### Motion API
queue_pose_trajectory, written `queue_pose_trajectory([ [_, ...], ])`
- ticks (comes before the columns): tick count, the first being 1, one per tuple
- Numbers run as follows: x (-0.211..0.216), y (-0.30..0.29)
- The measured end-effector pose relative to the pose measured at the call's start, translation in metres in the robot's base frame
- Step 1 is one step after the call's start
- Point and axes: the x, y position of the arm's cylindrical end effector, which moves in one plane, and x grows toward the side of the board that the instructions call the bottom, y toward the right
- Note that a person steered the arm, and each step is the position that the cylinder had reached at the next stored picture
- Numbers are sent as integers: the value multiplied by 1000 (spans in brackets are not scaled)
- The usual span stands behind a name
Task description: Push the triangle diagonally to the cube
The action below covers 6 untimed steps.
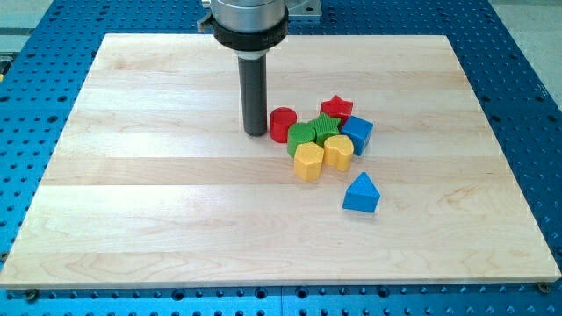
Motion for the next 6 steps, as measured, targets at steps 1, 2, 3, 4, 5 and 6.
queue_pose_trajectory([
  [1, 2, 20],
  [2, -6, 24],
  [3, 63, 6],
  [4, 192, 18],
  [5, 186, 77],
  [6, 132, 118],
])
